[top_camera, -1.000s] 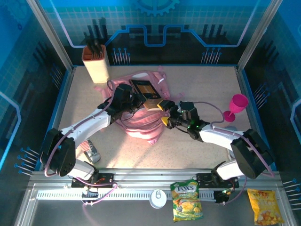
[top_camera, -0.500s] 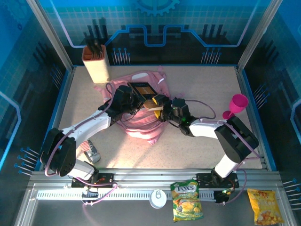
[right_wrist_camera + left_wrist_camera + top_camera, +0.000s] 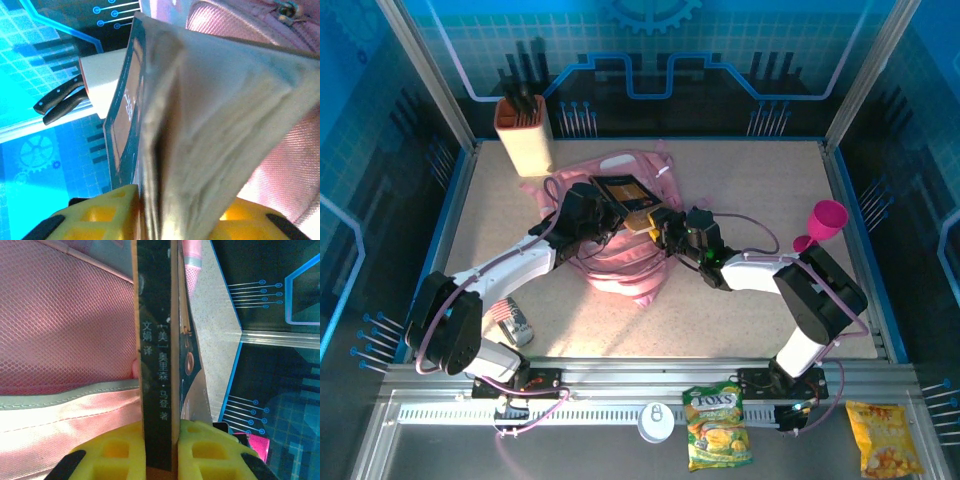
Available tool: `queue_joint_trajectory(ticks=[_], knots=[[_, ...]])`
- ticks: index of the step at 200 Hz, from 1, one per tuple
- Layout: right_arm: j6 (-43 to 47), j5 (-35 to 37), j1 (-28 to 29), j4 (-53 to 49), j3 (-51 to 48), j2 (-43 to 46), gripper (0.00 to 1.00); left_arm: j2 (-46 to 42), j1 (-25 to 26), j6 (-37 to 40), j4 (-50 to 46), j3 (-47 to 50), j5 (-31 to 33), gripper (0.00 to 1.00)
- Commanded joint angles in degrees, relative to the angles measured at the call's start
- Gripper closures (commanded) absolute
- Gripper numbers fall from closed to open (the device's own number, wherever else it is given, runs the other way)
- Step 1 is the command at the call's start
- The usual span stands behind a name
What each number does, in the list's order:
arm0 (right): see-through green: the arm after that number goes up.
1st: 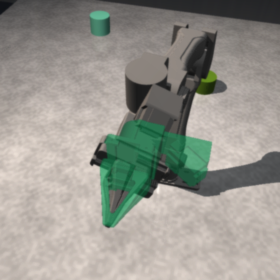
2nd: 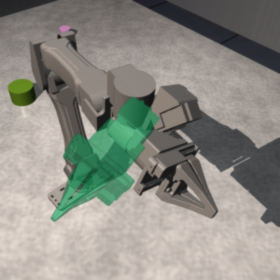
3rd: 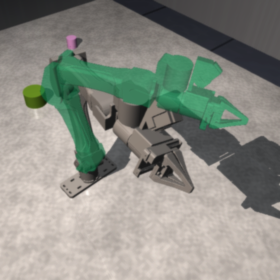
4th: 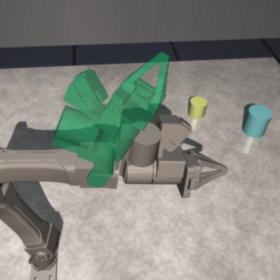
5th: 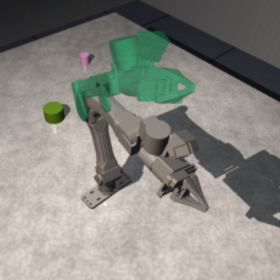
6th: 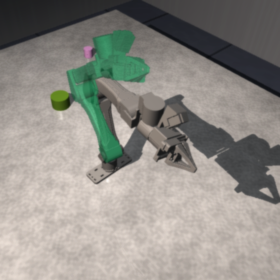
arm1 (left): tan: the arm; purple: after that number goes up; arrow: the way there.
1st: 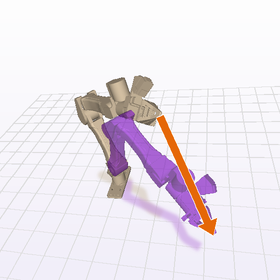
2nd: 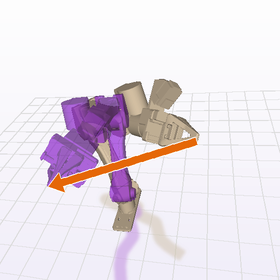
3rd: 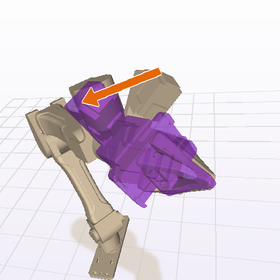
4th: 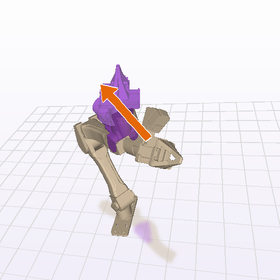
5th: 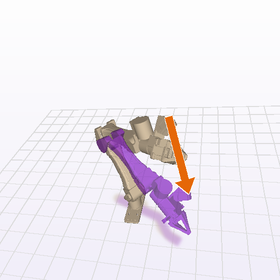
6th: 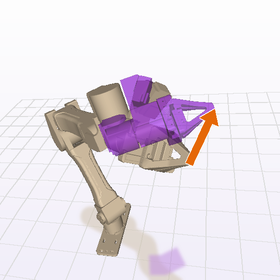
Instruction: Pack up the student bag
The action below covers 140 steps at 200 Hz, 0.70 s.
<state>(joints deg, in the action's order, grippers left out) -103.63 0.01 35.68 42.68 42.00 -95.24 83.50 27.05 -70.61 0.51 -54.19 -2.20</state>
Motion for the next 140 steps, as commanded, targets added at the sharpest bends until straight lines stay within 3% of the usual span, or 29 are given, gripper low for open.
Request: queue_joint_trajectory(ticks=[1,33,81,103,140], knots=[[2.9,1.1,-0.1,2.6,-0.2,1.6,0.80,-2.3,-0.2,1.8,1.5,0.1,1.3,0.91],[9.7,1.4,-1.3,-2.6,0.2,5.6,0.92,-3.4,-0.3,8.4,-3.9,-1.3,3.0,0.65],[22.6,4.9,-5.3,-18.3,-1.8,20.2,0.93,-4.9,-0.2,28.8,-11.7,-4.6,4.2,0.27],[28.0,6.3,-8.3,-26.7,-2.2,27.3,0.93,-3.4,0.4,37.8,-17.4,-8.0,3.4,0.19],[34.2,8.2,-13.5,-39.6,-2.8,37.0,0.93,0.4,3.2,50.4,-23.6,-12.3,3.3,0.13]])
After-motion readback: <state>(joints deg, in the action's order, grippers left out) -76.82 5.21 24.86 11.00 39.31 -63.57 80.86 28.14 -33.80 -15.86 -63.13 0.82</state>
